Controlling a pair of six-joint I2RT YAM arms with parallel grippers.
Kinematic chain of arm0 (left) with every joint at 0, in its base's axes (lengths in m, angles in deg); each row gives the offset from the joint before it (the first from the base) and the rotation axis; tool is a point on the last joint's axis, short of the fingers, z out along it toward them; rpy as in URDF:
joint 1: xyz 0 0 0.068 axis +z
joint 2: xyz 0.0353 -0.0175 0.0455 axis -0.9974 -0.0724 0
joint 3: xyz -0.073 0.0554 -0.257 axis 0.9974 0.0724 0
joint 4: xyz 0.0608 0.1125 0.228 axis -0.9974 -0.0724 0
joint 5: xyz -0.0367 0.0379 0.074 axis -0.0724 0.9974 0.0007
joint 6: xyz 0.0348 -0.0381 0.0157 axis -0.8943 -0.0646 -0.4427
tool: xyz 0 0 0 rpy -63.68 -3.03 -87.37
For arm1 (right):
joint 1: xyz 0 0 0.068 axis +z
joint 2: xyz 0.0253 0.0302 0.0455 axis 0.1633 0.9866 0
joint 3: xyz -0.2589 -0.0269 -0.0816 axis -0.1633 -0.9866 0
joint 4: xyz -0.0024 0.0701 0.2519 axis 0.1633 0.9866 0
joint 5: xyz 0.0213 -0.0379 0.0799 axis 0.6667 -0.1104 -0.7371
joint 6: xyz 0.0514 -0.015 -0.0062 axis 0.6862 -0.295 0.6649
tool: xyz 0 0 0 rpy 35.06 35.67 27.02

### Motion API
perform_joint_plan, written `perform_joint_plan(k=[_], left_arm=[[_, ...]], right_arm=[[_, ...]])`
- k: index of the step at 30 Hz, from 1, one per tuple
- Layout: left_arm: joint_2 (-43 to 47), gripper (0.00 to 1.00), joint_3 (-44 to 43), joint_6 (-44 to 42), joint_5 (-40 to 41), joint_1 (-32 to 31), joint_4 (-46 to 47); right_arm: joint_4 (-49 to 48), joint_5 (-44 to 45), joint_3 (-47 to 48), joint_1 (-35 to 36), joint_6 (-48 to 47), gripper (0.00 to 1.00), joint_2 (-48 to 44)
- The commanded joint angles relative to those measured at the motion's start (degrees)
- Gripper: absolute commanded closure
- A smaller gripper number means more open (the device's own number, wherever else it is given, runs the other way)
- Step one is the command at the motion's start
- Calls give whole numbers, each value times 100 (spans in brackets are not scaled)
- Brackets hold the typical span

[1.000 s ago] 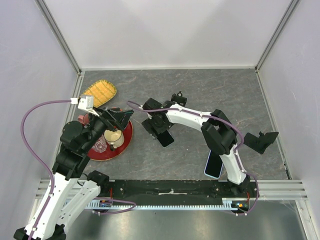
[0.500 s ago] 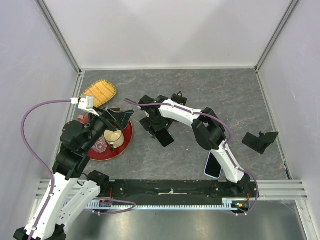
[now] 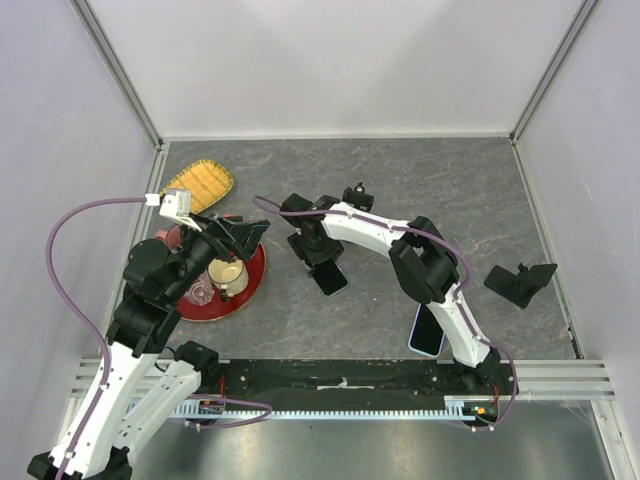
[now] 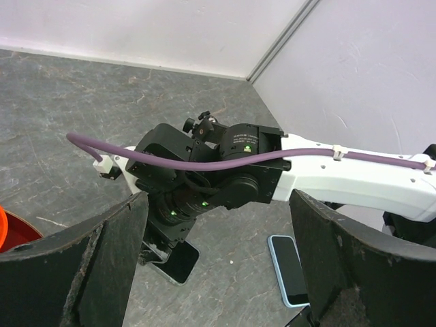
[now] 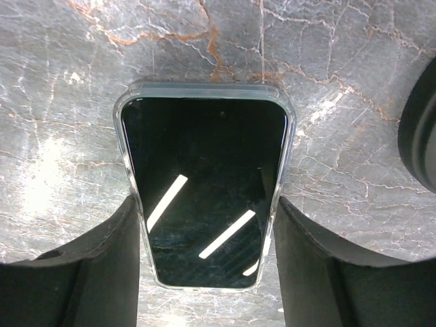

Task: Place the phone on the phone stand

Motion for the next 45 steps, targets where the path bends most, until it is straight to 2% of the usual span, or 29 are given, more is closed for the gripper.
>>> perform_joint_plan(k=[1,2,11,23,27,28,29,32,37,40,43,45], left_arm=[[-95,9,53,-84,-157,-13,84],[-86,9,70,-75,-148,-13,84],[-200,9,132,-57,-219,-13,136],[-209,9,404,109,-298,-13,356],[-279,7,650,355,-420,-13,628],[-332,7,772,416,-473,-13,776],[-384,7,835,495,-561,-5,874],[-726,7,1011,627,-1044,-4,1252],[-1491,12,985,602,-2203,-13,1797],[-2054,11,827,453,-2968,-74,2017],[-2406,11,686,102,-2918,-329,1833],[-2450,12,642,-145,-2514,-531,1684]], right_arm=[[-694,754,-491,-32,-6,94,-437],[-825,736,-578,-41,-6,100,-561],[-1977,605,-1588,-41,82,100,-1563],[-5745,-300,-4294,-50,390,100,-4156],[-6635,-222,-4885,-172,1196,100,-4832],[-6758,-274,-4964,-242,1512,100,-4912],[-6933,-388,-5061,-321,2246,100,-4956],[-6944,-644,-5035,-507,3094,100,-5027],[-6479,-337,-4939,-507,3483,100,-5334],[-6180,-204,-4868,-507,3685,100,-5458],[-6056,-371,-4745,-481,3843,100,-5511],[-5890,-397,-4623,-463,3897,100,-5537]])
